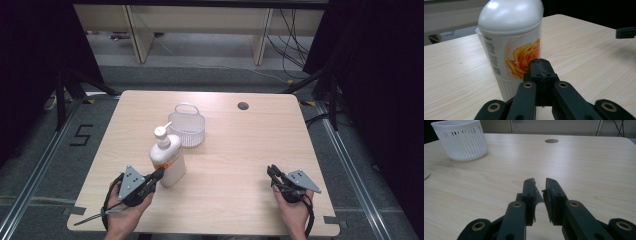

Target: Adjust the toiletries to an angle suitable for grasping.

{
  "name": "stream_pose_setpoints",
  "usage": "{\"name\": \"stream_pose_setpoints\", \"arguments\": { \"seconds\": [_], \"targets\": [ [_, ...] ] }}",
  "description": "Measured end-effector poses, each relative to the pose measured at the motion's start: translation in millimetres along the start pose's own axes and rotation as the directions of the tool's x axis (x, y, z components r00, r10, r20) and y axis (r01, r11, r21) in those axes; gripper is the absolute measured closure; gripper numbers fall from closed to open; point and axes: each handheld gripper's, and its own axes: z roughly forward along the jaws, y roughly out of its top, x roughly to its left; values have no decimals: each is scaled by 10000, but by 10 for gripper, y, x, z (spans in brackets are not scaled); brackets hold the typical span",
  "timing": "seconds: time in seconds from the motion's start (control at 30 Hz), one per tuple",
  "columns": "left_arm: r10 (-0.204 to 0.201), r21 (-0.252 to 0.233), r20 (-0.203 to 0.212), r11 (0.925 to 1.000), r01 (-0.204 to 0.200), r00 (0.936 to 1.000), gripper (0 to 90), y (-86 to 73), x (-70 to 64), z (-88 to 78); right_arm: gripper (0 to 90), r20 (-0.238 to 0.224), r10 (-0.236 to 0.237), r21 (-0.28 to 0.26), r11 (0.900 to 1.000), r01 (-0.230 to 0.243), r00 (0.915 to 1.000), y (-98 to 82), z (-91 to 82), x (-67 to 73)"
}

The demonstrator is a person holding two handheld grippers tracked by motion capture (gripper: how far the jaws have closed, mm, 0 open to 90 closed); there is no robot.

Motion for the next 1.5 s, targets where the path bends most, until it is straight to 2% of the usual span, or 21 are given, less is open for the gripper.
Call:
{"name": "stream_pose_setpoints", "arguments": {
  "seconds": [0.13, 0.23, 0.27, 0.4, 0.43, 0.53, 0.63, 0.67, 0.9, 0.93, 1.07, 1.17, 1.2, 1.23, 1.27, 1.33, 1.4, 1.43, 1.47, 1.5],
  "targets": [
    [-398, -21, -348, 9992, 398, 9986, 900, -19, 144, 4, 784, -27, 25, -31, 10000, -25, 10000, -1, 4, 2],
    [-510, -51, -490, 9987, 508, 9975, 900, -26, 200, 23, 783, -43, 43, -63, 10000, -43, 10000, -3, 4, 3],
    [-640, -31, -616, 9979, 640, 9960, 900, -38, 257, 45, 782, -26, 27, -40, 10000, -27, 10000, -2, 1, 1],
    [-867, 53, -831, 9962, 875, 9928, 900, -58, 347, 83, 779, 24, 3, 13, 10000, -3, 10000, 0, -2, -2],
    [-952, -61, -831, 9955, 951, 9920, 900, -64, 362, 102, 778, 27, 1, 13, 10000, -1, 10000, 0, -2, -2],
    [-1092, 9, -1056, 9939, 1099, 9884, 900, -67, 416, 137, 772, -18, 204, 26, 9998, -204, 9998, -3, -2, 12],
    [-1123, -44, -1053, 9936, 1125, 9881, 900, -72, 431, 164, 769, 8, 334, 82, 9994, -334, 9994, -4, -7, 20],
    [-1153, -103, -1062, 9933, 1148, 9876, 899, -80, 437, 187, 764, 86, 110, 107, 9999, -111, 9999, 0, -11, 10],
    [-1292, -156, -1180, 9916, 1282, 9846, 899, -100, 457, 237, 751, 161, 141, 39, 9999, -142, 9998, 2, -19, 11],
    [-1285, -192, -1243, 9917, 1271, 9839, 899, -105, 463, 243, 746, 183, 255, -356, 9991, -249, 9995, -11, 4, 15],
    [-1311, -368, -1393, 9912, 1271, 9815, 898, -141, 488, 232, 728, 105, 264, -213, 9994, -261, 9996, -8, -7, 9],
    [-1256, -579, -1301, 9912, 1190, 9835, 895, -163, 492, 220, 720, 74, 127, -139, 9998, -126, 9999, -4, -15, -5],
    [-1244, -602, -1352, 9913, 1172, 9830, 873, -177, 485, 192, 712, 98, 544, -47, 9985, -544, 9985, -7, -22, 22],
    [-1237, -712, -1366, 9908, 1148, 9829, 873, -191, 482, 177, 712, 98, 544, -47, 9985, -544, 9985, -7, -22, 22],
    [-1316, -879, -1419, 9889, 1200, 9811, 831, -217, 477, 146, 701, 180, 245, -62, 9997, -244, 9995, -7, -12, -6],
    [-1321, -1032, -1388, 9876, 1183, 9815, 811, -231, 476, 127, 697, 217, 226, -20, 9997, -225, 9995, -6, -13, -7],
    [-1384, -1231, -1535, 9851, 1201, 9784, 729, -248, 464, 82, 685, 222, 211, -60, 9998, -209, 9995, -6, -16, -6],
    [-1384, -1231, -1535, 9851, 1201, 9784, 706, -248, 464, 82, 685, 222, 211, -60, 9998, -209, 9995, -6, -16, -6],
    [-1428, -1318, -1523, 9836, 1231, 9780, 686, -252, 462, 67, 680, 136, 503, -45, 9987, -502, 9986, -10, -19, 8],
    [-1407, -1355, -1546, 9835, 1201, 9779, 686, -255, 458, 50, 680, 136, 503, -45, 9987, -502, 9986, -10, -19, 8]
  ]
}}
